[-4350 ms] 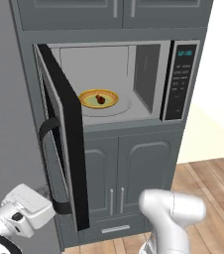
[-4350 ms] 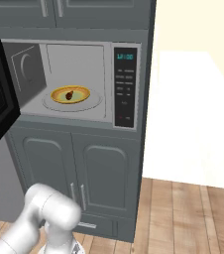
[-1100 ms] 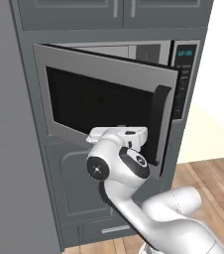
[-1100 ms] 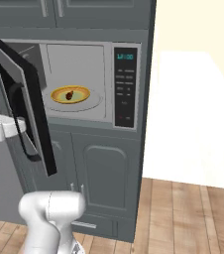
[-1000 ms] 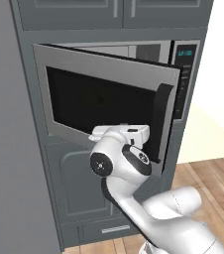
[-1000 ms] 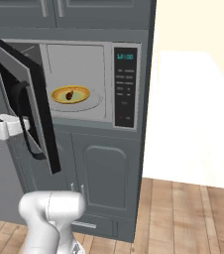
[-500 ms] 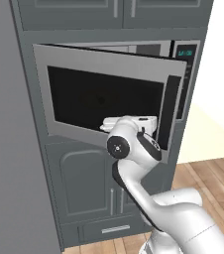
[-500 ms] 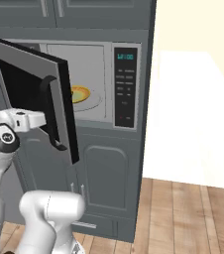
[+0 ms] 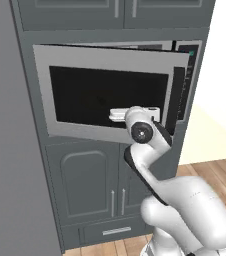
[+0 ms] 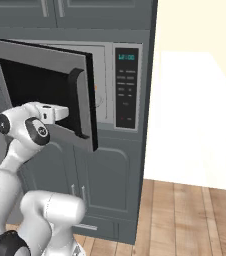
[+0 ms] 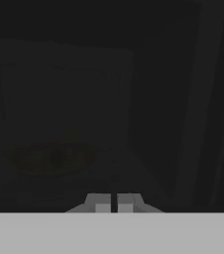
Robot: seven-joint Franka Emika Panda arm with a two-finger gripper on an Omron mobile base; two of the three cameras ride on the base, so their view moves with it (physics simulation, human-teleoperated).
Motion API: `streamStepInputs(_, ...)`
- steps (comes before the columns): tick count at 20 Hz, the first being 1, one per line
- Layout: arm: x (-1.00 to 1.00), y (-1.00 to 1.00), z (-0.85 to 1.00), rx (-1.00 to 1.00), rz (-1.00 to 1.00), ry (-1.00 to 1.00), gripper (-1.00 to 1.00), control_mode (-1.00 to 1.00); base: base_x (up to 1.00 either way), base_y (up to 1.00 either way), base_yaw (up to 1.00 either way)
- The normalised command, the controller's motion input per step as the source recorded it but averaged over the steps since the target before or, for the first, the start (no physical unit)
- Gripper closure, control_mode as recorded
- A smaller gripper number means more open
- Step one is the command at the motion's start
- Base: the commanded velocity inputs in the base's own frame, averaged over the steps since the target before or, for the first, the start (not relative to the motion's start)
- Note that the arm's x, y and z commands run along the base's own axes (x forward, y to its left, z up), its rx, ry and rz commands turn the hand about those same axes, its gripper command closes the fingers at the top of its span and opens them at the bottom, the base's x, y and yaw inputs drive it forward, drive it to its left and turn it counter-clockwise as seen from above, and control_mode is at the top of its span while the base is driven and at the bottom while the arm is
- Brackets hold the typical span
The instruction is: Pick the chicken drumstick from the counter and place it in the microwave. Then turn on the microwave.
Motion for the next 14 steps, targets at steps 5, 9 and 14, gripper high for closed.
streamStepInputs(5,0.48,0.0,0.0,0.09,0.16,0.0,1.0,-1.0,0.0,0.0,0.0)
streamStepInputs(9,0.38,0.0,0.05,0.06,0.12,0.0,1.0,-1.0,0.0,0.0,0.0)
streamStepInputs(14,0.23,0.0,0.15,0.05,0.11,0.0,1.0,-1.0,0.0,0.0,0.0)
